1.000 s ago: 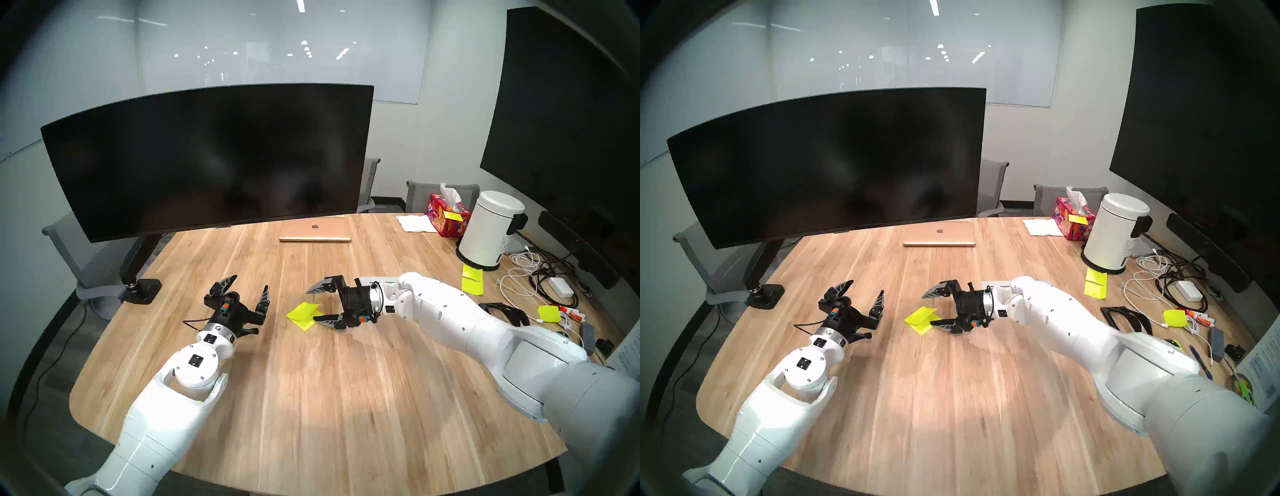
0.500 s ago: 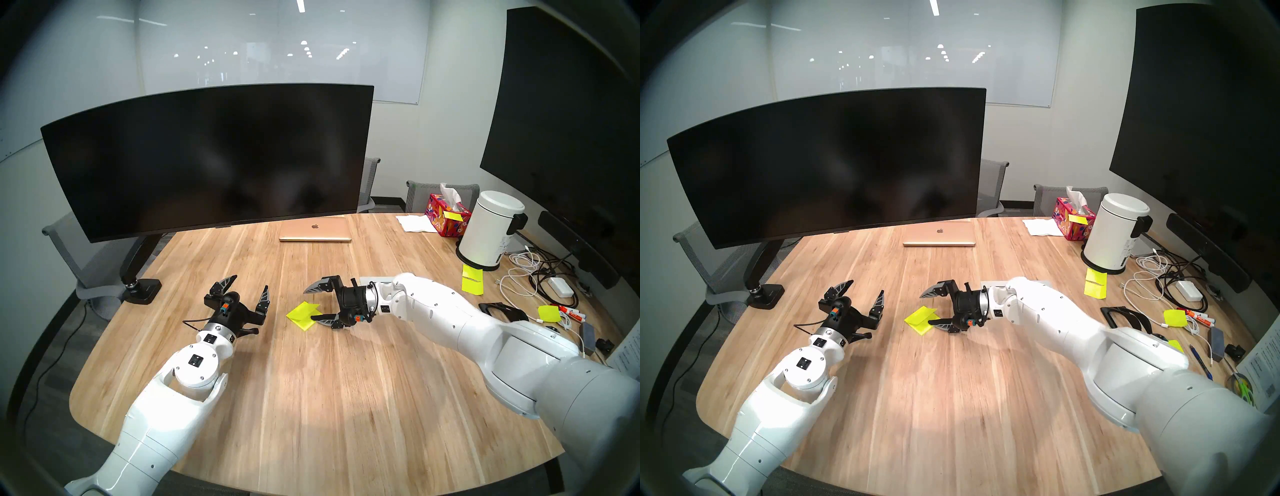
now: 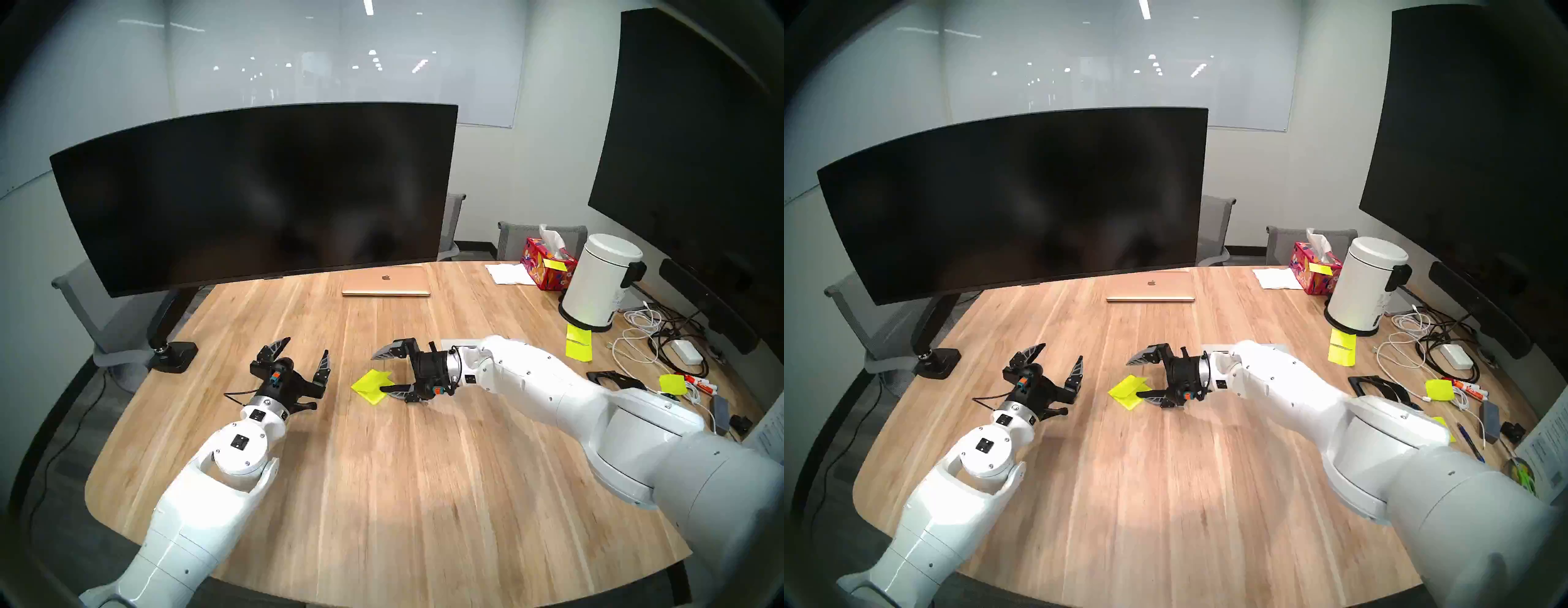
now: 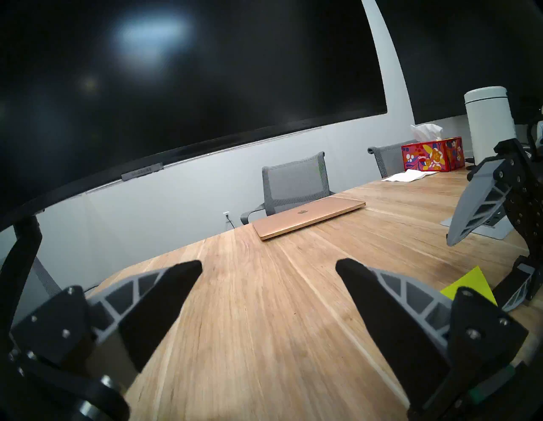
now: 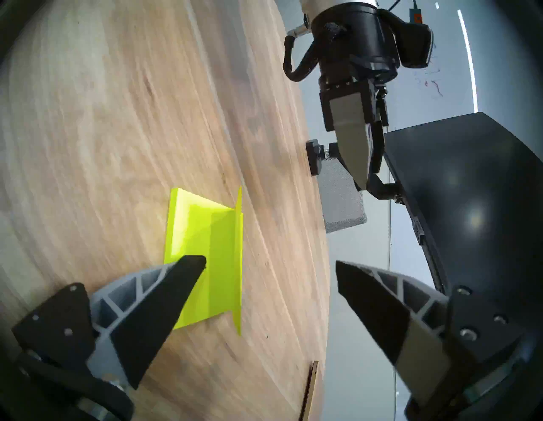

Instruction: Peel one sticky note off the pad and stick it onto the monitor, then press it flat

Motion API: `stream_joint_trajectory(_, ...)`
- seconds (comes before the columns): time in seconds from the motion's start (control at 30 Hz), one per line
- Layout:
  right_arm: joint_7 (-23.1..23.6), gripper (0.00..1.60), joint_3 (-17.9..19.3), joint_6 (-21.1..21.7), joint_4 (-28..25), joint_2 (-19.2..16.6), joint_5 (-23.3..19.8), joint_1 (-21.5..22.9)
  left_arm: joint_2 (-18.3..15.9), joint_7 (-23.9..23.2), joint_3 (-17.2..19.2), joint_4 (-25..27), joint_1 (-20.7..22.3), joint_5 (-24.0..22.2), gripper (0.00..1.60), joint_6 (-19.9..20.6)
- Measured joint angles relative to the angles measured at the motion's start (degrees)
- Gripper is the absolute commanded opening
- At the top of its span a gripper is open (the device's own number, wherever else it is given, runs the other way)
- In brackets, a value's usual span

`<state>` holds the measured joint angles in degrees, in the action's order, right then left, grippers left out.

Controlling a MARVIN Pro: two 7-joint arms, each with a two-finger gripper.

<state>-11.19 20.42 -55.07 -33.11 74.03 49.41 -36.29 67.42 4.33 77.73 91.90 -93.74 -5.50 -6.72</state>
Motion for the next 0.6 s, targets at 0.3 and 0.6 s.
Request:
stream_joint_trajectory(0.3, -2.4, 1.6, -2.1, 0.0, 2.8, 1.3, 0.0, 1.2, 0.0, 0.0, 0.0, 0.0, 0.0, 0.0, 1.6, 0.0)
stream_joint_trajectory(0.6, -4.6, 0.73, -4.5, 0.0, 5.2, 2.5, 0.0, 2.0, 0.0, 0.0, 0.0, 0.0, 0.0, 0.0, 1.6, 0.0)
